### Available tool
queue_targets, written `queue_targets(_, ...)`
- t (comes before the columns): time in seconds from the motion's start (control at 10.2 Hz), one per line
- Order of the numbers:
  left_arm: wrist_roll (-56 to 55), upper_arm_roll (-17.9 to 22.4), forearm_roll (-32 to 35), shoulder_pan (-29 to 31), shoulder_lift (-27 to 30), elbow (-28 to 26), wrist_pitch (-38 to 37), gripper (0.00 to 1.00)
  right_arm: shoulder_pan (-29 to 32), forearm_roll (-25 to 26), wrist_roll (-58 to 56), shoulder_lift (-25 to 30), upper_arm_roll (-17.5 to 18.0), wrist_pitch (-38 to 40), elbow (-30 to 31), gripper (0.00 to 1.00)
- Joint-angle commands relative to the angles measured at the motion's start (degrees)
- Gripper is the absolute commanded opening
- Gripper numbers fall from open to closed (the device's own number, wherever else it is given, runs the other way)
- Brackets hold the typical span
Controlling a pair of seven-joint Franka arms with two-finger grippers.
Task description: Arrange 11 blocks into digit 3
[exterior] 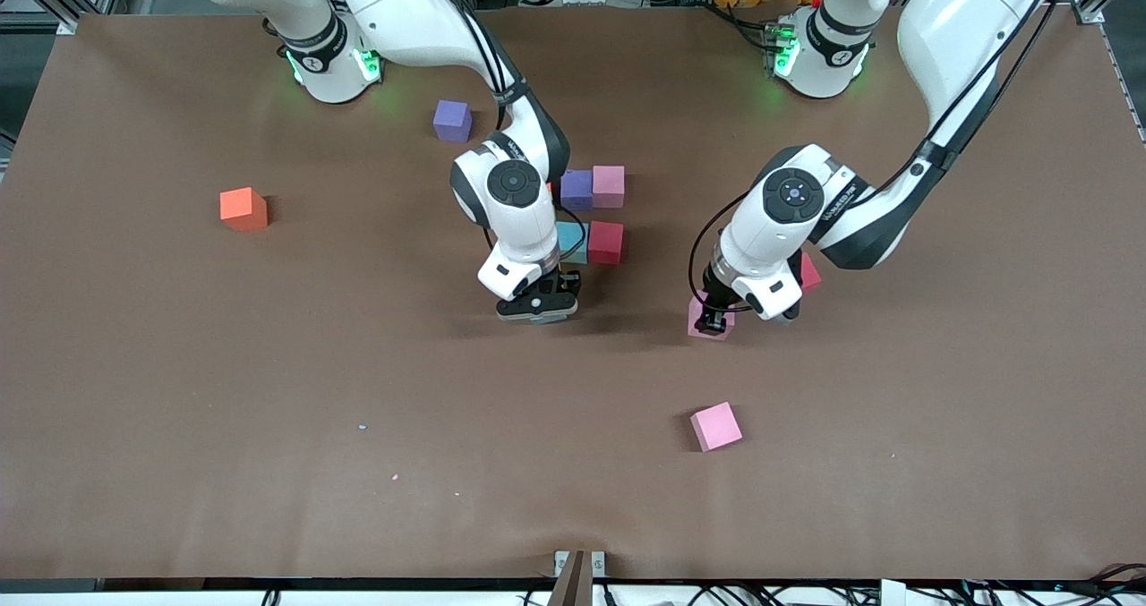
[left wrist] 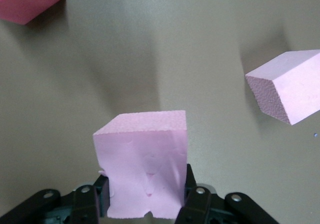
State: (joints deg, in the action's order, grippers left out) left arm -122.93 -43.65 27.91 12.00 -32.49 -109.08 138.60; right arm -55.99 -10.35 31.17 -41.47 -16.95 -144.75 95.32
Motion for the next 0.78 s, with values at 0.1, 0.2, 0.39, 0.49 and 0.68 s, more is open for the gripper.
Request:
queue_targets(0.1,1.4,0.1,1.4,-1.2,-1.7,3.4,-2.1,0.49,0.0,0.9,1.6,1.7,0.0,0.8,2.3,0.0)
queue_targets(0.2,1.4,0.1,1.3,-2.6,-2.1,4.1,-2.2,0.49,0.1,0.9,1.6,1.7,0.0,1.0,2.3,0.0)
queue_targets(0.39,1.5,1.2,1.4,-5.0,-2.8,5.5,-2.3,0.49,0.2,0.9,1.6,1.7,-0.1,1.1,2.3,0.0)
queue_targets(0.49,1.6,2.3,2.1,-6.7,-2.9,6.2,-2.3,0.49,0.2,0.9,1.6,1.7,-0.1,1.5,2.3,0.0)
queue_targets(0.68,1.7,4.5,3.5,-10.0,-2.9,6.9,-2.3,0.49,0.2,0.9,2.3,1.7,-0.2,1.8,2.3,0.0)
